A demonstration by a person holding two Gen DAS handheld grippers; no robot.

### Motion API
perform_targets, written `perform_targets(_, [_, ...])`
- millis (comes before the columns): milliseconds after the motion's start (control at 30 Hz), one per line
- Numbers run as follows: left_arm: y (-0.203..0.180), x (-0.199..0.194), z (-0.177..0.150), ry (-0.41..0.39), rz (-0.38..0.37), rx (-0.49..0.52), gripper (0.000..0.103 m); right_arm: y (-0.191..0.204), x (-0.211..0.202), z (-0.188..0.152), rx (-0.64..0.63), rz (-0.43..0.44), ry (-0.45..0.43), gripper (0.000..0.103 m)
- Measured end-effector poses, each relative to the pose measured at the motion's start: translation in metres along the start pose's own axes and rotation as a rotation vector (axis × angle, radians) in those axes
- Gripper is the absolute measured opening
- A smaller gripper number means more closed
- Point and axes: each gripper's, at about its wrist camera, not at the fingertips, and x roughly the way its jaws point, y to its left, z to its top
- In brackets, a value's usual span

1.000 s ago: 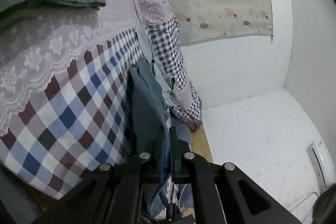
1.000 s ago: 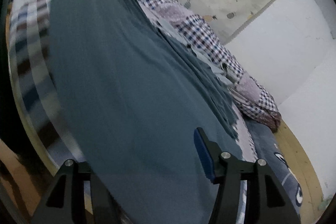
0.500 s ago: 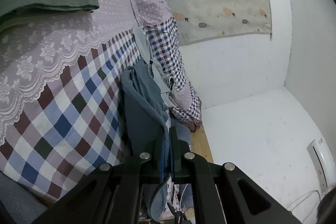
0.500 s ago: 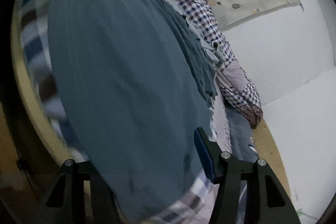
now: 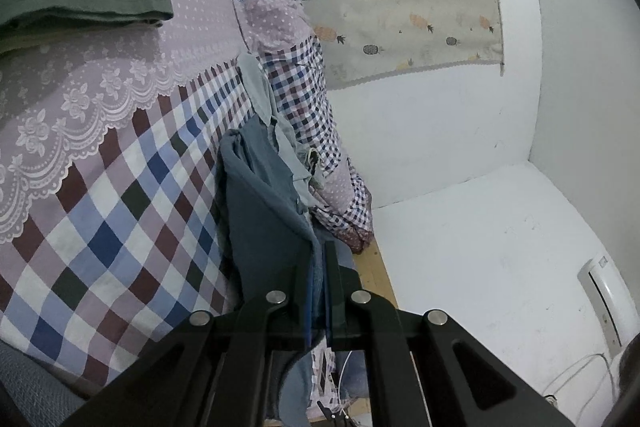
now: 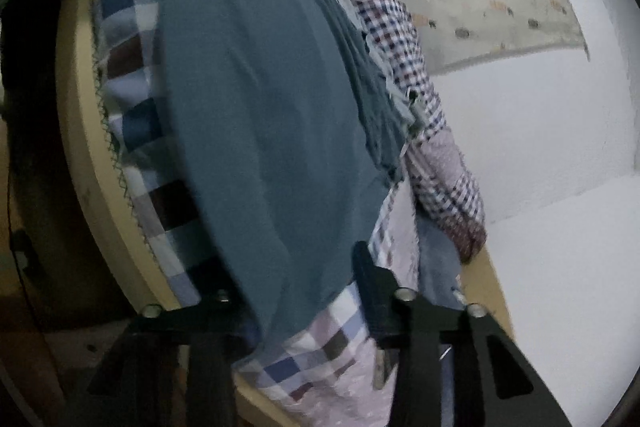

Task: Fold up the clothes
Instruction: 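Lift the teal shirt edge up off the bed with both grippers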

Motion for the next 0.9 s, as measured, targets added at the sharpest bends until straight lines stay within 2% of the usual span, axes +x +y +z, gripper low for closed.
perform_targets(200, [-0.001, 0.001, 0.0, 0.002, 0.01, 0.007, 0.002, 0.007, 0.0, -0.004, -0.035, 0.001, 0.02, 0.021])
perform_targets(333, [-0.001, 0.0, -0.001, -0.005, 0.017, 0.009, 0.002, 0.0, 0.003, -0.008, -0.01, -0.004, 0.048, 0.016])
perform_targets(433, [-0.002, 0.001, -0.002, -0.008, 0.024, 0.012, 0.002, -0.008, -0.002, -0.008, 0.019, -0.027, 0.037, 0.003])
perform_targets(567, [-0.003, 0.002, -0.002, -0.008, 0.037, 0.021, 0.002, -0.013, -0.014, -0.008, 0.019, -0.036, 0.006, 0.001])
perform_targets(767, [-0.007, 0.003, -0.003, -0.006, 0.078, 0.042, 0.002, -0.028, -0.023, -0.007, 0.075, 0.024, 0.003, 0.0])
perform_targets(900, [-0.018, 0.002, -0.007, 0.011, 0.14, 0.091, 0.002, -0.058, -0.032, -0.007, 0.178, 0.037, 0.001, 0.0])
